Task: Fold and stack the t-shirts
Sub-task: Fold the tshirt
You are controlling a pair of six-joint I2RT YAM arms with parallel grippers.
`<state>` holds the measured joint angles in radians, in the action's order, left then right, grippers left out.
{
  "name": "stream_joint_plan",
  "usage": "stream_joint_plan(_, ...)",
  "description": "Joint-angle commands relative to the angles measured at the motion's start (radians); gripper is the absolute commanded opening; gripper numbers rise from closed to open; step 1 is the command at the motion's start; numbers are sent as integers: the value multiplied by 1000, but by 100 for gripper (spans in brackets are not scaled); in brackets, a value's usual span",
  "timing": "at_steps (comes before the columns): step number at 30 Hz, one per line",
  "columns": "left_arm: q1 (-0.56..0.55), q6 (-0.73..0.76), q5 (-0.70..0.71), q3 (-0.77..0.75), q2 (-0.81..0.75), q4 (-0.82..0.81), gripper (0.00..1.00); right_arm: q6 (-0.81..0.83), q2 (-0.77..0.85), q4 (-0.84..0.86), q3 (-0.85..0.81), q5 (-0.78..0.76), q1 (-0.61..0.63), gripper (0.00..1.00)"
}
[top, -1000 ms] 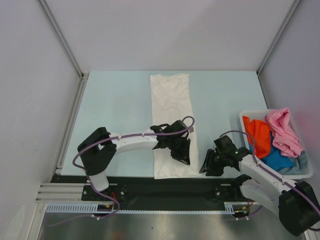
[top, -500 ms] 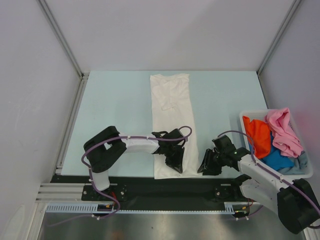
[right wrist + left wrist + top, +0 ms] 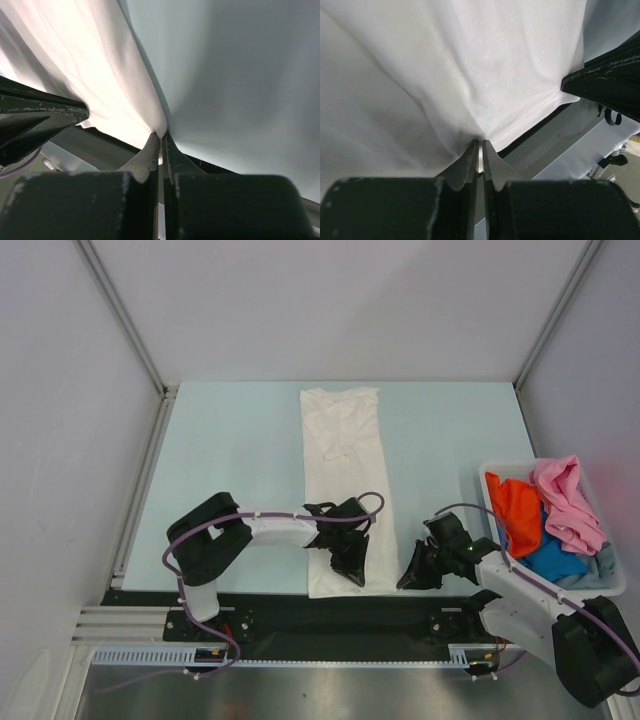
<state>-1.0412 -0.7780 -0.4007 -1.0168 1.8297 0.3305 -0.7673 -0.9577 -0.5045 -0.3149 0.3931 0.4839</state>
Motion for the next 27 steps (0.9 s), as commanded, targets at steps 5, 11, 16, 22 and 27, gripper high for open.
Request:
stream_joint_plan(5,-8,71,89,-107,-95,129,13,22,22,-48,22,-54,-1,0)
stream_joint_plan(11,19,94,200,-91,-298,289,54,31,30,-55,14,-45,2,0)
stream_joint_plan(16,73,72,207,116,-481,312,54,37,31,-52,13,-36,4,0)
stream_joint_plan(22,220,-3,106,405,-667,207,56,42,25,-42,11,-23,8,0)
stream_joint_plan(27,239,-14,82,443,-624,147,53,59,14,-52,-3,-20,8,0)
